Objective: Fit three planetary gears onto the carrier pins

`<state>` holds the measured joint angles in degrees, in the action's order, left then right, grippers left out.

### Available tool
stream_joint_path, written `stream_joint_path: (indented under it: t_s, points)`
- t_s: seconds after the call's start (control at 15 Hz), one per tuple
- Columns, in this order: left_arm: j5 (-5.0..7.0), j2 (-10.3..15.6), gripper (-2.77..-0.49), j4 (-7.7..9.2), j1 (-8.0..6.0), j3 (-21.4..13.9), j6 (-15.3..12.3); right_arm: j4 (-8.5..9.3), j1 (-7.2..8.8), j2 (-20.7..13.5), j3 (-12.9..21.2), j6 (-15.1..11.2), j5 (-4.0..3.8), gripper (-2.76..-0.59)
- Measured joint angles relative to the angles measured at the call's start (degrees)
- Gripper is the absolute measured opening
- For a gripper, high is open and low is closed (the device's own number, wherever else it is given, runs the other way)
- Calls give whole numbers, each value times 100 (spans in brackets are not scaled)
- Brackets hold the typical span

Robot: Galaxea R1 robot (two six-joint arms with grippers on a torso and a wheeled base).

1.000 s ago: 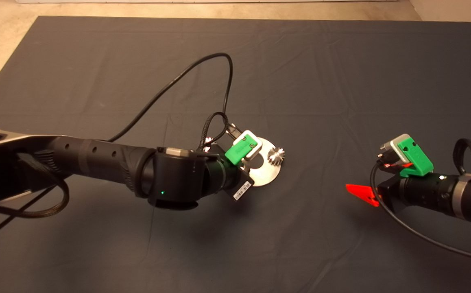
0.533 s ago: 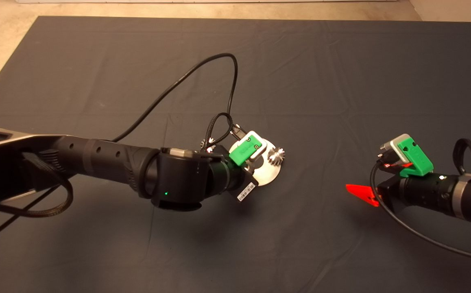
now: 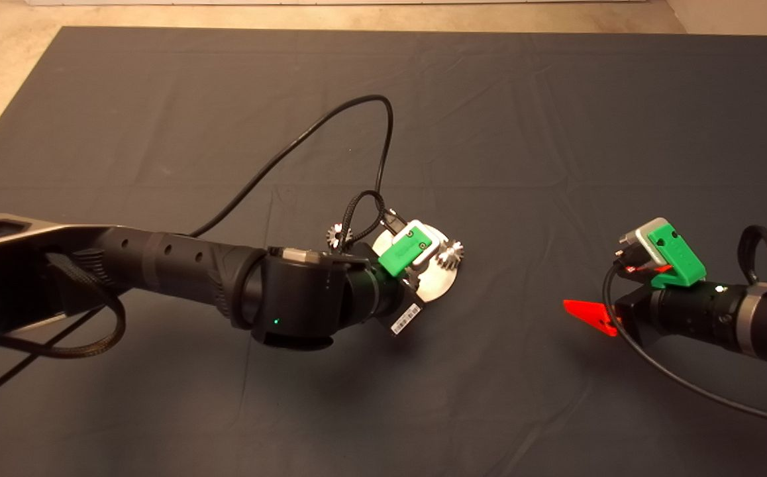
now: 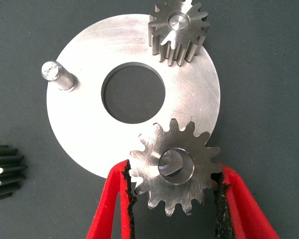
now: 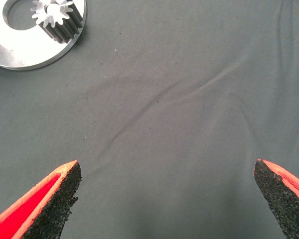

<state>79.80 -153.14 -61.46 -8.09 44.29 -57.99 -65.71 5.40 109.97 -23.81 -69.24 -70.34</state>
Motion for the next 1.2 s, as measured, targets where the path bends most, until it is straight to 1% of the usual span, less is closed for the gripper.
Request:
stream_joint_path:
  t_s: [0.27,0.47,0.67,0.73,1.2]
  points:
    - [0,13,-256,2,115,33,2,0,0,0,0,0,2,-76]
    - [-9,13,-256,0,111,69,5,0,0,-2,0,0,2,-76]
    - [-130,13,-256,-11,108,165,20,0,0,0,0,0,2,-76]
    - [-150,13,-256,-13,107,173,20,0,0,-1,0,0,1,-76]
    - [-168,22,-256,-16,109,177,33,0,0,-2,0,0,0,-76]
